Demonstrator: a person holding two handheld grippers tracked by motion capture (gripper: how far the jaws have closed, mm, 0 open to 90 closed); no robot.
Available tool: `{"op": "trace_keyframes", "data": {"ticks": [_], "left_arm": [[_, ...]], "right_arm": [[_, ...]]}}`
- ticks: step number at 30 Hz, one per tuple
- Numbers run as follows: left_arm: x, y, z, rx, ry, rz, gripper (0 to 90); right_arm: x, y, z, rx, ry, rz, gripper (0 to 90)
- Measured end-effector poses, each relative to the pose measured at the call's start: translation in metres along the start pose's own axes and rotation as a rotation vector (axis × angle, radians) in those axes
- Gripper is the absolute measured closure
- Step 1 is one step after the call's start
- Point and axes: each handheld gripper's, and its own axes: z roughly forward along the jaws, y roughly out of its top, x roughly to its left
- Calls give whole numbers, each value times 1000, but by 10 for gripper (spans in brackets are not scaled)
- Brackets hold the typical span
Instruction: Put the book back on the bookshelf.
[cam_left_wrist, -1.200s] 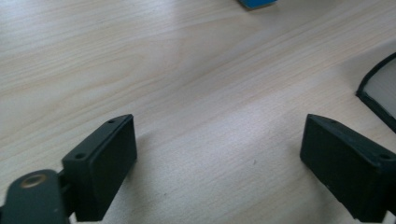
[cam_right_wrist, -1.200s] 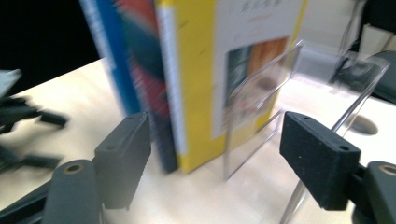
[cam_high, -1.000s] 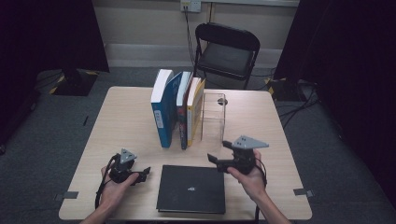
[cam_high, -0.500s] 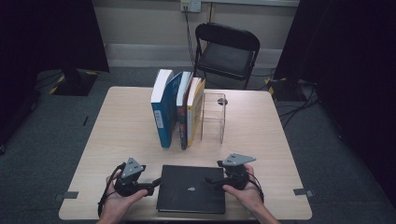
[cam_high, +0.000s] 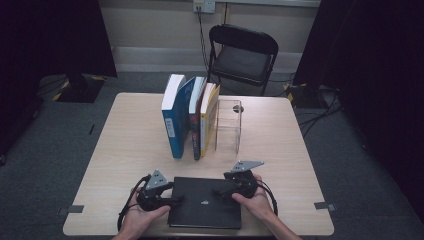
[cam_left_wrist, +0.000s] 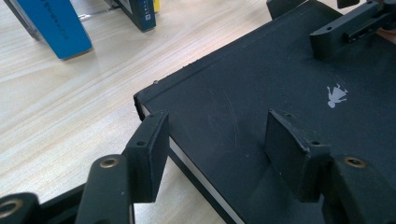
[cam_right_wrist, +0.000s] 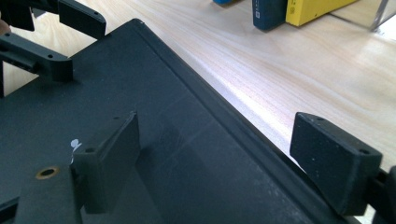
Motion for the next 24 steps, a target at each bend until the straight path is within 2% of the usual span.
{"op": "trace_keyframes", "data": {"ticks": [5,10,15,20,24], "left_arm": [[-1,1,1,-4,11,12,420],[2,7,10,-19,11,19,443],[0,15,21,-22,-3,14,450],[-2,26,37,-32,-22,29,460],[-3,32,43,-30,-35,34,471]], "right_arm": [[1,0,-1,2,-9,-11,164],[6,-3,-7,8,-2,-12,208],[10,-13,-16,1,-13,3,215],[15,-19,-25,7,-15,-6,254],[19,-22,-29,9,-15,-9,257]]}}
